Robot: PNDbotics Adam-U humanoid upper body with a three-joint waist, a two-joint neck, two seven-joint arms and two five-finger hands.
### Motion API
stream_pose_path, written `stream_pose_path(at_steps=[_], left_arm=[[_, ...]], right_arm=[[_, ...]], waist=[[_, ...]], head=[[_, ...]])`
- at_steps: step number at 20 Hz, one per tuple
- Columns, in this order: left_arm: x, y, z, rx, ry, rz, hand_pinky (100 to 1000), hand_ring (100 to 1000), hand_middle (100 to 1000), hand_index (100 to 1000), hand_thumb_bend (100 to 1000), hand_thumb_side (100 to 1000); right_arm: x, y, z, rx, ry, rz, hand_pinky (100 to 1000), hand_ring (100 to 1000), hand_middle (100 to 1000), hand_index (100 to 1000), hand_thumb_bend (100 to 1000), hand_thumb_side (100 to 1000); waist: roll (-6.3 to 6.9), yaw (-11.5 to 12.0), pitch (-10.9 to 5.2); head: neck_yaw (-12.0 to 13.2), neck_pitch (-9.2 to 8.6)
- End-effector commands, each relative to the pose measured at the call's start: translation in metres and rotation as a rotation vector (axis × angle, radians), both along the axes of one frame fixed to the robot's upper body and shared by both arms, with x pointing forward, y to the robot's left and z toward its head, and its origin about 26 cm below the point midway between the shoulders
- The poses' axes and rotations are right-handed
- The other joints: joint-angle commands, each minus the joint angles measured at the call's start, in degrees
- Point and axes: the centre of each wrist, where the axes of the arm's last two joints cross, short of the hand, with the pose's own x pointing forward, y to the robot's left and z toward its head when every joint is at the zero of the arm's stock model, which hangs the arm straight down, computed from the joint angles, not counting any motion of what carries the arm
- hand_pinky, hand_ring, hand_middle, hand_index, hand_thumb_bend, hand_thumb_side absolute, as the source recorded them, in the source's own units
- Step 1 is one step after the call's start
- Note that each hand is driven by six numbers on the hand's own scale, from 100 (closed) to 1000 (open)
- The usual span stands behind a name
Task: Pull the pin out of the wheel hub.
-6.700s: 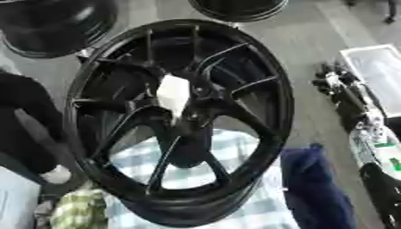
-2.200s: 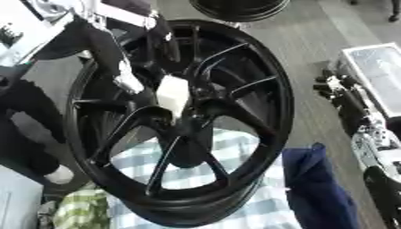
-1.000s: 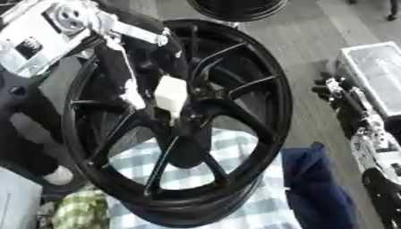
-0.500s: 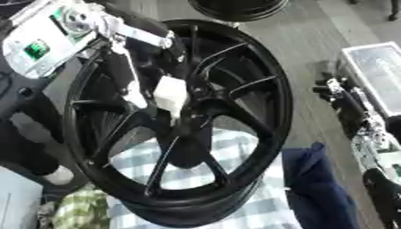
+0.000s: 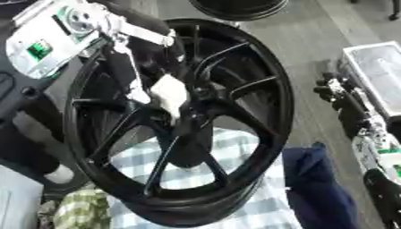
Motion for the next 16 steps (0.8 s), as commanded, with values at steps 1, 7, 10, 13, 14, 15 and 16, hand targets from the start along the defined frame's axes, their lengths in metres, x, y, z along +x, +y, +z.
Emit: stream_pose_path(at_steps=[1, 7, 10, 13, 14, 15, 16], left_arm=[[-0.004, 0.006, 0.018, -0.019, -0.04, 0.005, 822, 713, 565, 453, 297, 100], [-0.009, 0.011, 0.028, -0.037, -0.073, 0.0, 808, 680, 523, 392, 273, 100], [-0.014, 0.015, 0.039, -0.064, -0.1, -0.004, 802, 669, 511, 384, 275, 100], [-0.02, 0.019, 0.051, -0.098, -0.12, -0.007, 800, 663, 504, 381, 278, 100], [-0.023, 0.021, 0.055, -0.112, -0.127, -0.009, 800, 661, 503, 380, 278, 100], [-0.026, 0.023, 0.061, -0.129, -0.135, -0.01, 799, 658, 502, 380, 280, 100], [-0.029, 0.025, 0.066, -0.147, -0.143, -0.012, 799, 657, 501, 379, 282, 100]], right_arm=[[0.001, -0.003, 0.007, -0.009, -0.017, 0.0, 912, 755, 686, 795, 134, 524], [0.002, -0.004, 0.007, -0.009, -0.018, 0.0, 913, 755, 686, 795, 130, 531], [0.001, -0.004, 0.007, -0.008, -0.017, -0.001, 913, 755, 686, 795, 128, 534], [0.001, -0.004, 0.007, -0.008, -0.016, -0.001, 913, 755, 686, 795, 127, 536], [0.001, -0.004, 0.007, -0.008, -0.016, -0.002, 913, 755, 686, 795, 127, 536], [0.001, -0.004, 0.007, -0.008, -0.016, -0.002, 913, 755, 686, 795, 127, 536], [0.001, -0.004, 0.007, -0.008, -0.017, -0.003, 913, 755, 686, 795, 127, 536]], waist=[[-0.42, 0.11, -0.86], [-0.46, 0.22, -0.97], [-0.44, 0.26, -1.04], [-0.42, 0.29, -1.08], [-0.42, 0.3, -1.09], [-0.43, 0.33, -1.1], [-0.43, 0.35, -1.1]], head=[[0.1, -0.38], [0.1, -0.4], [0.04, -0.38], [0.01, -0.4], [-0.01, -0.4], [-0.05, -0.38], [-0.09, -0.35]])
